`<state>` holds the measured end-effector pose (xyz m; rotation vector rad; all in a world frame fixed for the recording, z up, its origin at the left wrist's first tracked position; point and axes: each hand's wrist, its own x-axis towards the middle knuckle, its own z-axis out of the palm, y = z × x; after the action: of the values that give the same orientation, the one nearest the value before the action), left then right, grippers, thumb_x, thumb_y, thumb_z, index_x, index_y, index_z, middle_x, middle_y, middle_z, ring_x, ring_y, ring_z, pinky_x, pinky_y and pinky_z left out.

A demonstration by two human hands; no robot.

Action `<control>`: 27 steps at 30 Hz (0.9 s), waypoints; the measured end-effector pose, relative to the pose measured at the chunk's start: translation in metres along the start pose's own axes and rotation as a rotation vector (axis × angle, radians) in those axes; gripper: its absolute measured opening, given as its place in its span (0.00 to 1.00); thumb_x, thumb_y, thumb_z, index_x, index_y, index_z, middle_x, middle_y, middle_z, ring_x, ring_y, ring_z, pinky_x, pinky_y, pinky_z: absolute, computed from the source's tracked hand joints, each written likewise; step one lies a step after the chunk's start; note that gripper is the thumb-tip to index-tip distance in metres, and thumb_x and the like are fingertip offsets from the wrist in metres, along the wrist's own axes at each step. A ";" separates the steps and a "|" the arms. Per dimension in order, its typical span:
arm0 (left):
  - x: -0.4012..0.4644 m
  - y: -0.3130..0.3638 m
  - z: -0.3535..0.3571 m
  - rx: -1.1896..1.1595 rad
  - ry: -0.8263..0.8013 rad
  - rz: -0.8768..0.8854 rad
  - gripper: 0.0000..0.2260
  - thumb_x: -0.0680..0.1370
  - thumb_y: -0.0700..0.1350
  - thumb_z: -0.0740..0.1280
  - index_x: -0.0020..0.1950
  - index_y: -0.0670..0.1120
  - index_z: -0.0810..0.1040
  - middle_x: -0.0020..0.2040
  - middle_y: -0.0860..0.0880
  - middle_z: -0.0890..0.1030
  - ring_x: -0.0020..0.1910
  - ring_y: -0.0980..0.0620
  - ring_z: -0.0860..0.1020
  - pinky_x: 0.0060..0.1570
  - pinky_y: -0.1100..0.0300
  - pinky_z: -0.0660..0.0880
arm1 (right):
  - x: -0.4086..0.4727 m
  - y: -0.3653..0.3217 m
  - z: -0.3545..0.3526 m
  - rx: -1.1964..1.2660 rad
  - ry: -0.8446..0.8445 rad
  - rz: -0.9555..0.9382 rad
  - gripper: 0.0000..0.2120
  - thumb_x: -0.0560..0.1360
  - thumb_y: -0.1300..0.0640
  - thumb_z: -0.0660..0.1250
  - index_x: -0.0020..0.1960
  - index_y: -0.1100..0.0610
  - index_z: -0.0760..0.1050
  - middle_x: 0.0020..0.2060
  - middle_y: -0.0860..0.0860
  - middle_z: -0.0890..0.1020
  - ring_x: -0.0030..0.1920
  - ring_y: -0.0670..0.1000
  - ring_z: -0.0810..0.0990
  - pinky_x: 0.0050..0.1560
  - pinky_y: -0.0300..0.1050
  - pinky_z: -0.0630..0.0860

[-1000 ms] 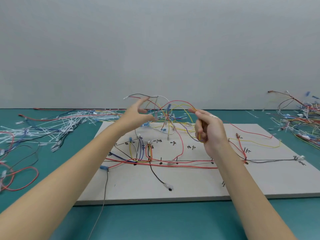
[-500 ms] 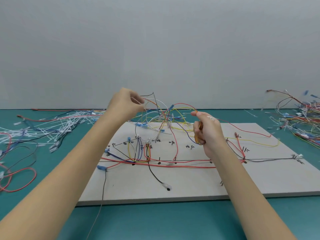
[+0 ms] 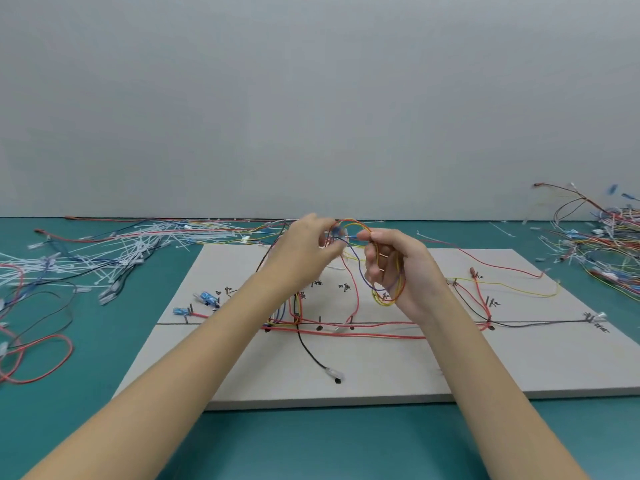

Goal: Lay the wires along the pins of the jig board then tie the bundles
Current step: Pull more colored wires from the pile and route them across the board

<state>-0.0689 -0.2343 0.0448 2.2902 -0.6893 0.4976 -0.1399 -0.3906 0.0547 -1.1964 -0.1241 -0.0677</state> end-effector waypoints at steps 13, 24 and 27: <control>0.019 -0.010 0.003 0.109 0.113 -0.061 0.05 0.76 0.48 0.68 0.51 0.54 0.80 0.40 0.54 0.68 0.43 0.49 0.74 0.37 0.57 0.66 | -0.009 -0.021 -0.009 0.222 -0.221 -0.041 0.14 0.72 0.59 0.60 0.45 0.60 0.84 0.21 0.45 0.63 0.22 0.45 0.51 0.21 0.36 0.52; 0.016 -0.042 0.006 0.006 0.064 -0.151 0.07 0.78 0.52 0.67 0.51 0.50 0.78 0.51 0.48 0.68 0.53 0.49 0.67 0.53 0.55 0.68 | 0.001 -0.025 -0.028 0.142 0.129 -0.006 0.13 0.80 0.56 0.58 0.50 0.59 0.80 0.25 0.48 0.69 0.20 0.45 0.60 0.21 0.36 0.55; 0.015 -0.039 0.004 -0.045 0.014 -0.116 0.08 0.80 0.53 0.63 0.52 0.50 0.77 0.50 0.49 0.71 0.49 0.50 0.72 0.48 0.55 0.70 | 0.004 -0.015 -0.026 -0.204 0.301 0.013 0.11 0.78 0.53 0.62 0.50 0.58 0.80 0.35 0.52 0.77 0.20 0.45 0.56 0.21 0.36 0.53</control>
<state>-0.0327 -0.2173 0.0304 2.2667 -0.5513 0.4385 -0.1356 -0.4205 0.0595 -1.3758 0.1588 -0.2522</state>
